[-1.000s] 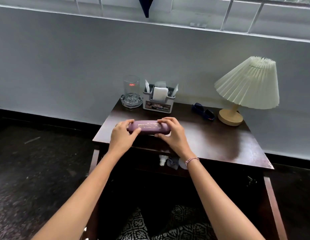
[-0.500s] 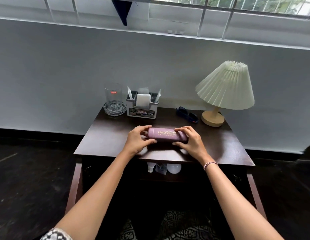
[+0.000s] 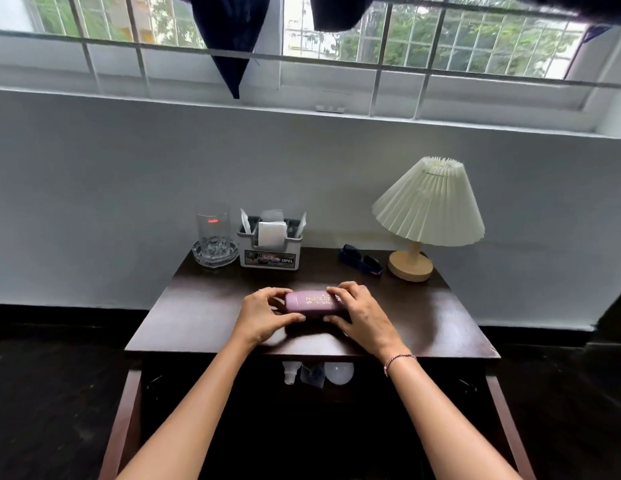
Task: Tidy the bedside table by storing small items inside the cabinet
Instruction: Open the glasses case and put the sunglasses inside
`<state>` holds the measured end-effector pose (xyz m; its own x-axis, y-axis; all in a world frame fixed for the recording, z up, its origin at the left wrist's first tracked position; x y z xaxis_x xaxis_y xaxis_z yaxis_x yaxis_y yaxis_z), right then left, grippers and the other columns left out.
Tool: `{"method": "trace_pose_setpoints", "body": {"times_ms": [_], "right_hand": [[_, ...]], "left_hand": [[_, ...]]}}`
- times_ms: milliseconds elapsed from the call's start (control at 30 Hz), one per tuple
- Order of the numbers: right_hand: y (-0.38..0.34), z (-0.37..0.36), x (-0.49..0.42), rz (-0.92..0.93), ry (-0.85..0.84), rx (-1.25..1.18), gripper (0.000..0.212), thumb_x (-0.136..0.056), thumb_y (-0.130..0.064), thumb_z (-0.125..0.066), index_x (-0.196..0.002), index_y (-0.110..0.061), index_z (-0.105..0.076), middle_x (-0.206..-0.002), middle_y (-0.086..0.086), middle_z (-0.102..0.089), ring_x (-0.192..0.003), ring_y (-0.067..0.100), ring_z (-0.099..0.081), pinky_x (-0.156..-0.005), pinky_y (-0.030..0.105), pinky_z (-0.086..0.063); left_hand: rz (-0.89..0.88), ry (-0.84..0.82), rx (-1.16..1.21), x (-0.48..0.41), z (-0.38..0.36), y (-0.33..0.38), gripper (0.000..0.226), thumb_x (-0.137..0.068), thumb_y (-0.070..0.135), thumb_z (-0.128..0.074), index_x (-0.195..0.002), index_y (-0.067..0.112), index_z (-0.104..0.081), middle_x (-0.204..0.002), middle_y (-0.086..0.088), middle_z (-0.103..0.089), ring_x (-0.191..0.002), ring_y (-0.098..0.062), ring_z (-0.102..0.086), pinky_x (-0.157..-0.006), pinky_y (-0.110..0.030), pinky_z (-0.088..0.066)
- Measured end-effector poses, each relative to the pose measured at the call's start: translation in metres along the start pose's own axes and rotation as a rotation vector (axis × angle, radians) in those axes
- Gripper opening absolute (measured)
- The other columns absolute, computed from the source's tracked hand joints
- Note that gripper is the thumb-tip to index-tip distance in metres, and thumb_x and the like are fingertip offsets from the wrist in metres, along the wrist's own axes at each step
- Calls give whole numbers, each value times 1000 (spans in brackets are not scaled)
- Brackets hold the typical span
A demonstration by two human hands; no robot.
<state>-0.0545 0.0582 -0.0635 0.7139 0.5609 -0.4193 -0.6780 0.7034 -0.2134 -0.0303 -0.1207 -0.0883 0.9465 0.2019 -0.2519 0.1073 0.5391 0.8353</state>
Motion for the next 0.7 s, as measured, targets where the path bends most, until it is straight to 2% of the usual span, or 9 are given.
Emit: {"method": "trace_pose_setpoints", "body": {"times_ms": [67, 200, 267, 467, 567, 700], "right_hand": [[-2, 0, 0, 20, 6, 10, 58, -86, -41, -61, -136, -14, -47, -131, 6, -52, -118, 23, -47, -102, 33, -40], [-1, -3, 1, 29, 9, -41, 57, -88, -37, -60, -136, -10, -46, -132, 7, -52, -122, 22, -45, -107, 28, -33], [-4, -1, 1, 45, 33, -38, 55, -88, -36, -59, -134, -8, -49, -130, 8, -55, -120, 24, -48, -106, 30, -36], [-15, 7, 5, 125, 146, 146, 47, -82, -35, -67, -117, -4, -63, -111, 11, -69, -101, 27, -67, -96, 46, -49], [-25, 12, 7, 176, 230, 264, 43, -75, -35, -75, -105, -4, -69, -97, 8, -74, -85, 22, -72, -81, 42, -58], [-27, 15, 8, 190, 259, 277, 39, -80, -35, -70, -104, -4, -69, -96, 8, -74, -83, 22, -72, -80, 40, -58]], "left_hand": [[17, -10, 32, 0, -1, -2, 55, -55, 19, -90, -105, 13, -68, -87, -1, -70, -71, -8, -65, -67, -5, -49], [29, -27, 112, 2, -2, -1, 47, -57, 18, -89, -98, 14, -66, -92, -3, -71, -80, -12, -67, -78, -21, -55], [39, -26, 136, 3, 0, 0, 43, -58, 18, -88, -95, 15, -65, -90, -1, -70, -78, -11, -66, -75, -18, -55], [59, -73, 176, 4, -2, -2, 37, -62, 14, -86, -90, 16, -62, -90, -3, -68, -80, -15, -64, -78, -25, -54], [65, -81, 197, 5, -1, -3, 34, -64, 16, -85, -89, 16, -62, -91, -4, -68, -80, -14, -64, -80, -27, -54], [63, -90, 213, 5, -2, -3, 31, -65, 17, -84, -87, 18, -63, -89, -1, -69, -77, -11, -63, -78, -25, -53]]}}
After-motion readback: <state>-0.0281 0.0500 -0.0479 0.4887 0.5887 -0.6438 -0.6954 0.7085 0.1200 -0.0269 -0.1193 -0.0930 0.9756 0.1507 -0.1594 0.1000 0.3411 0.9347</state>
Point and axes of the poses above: each hand's wrist, its own x-axis away from the middle knuckle, its own z-axis out of the back of the hand, y = z × x, the point moved 10 cm from there along -x, towards the middle knuckle
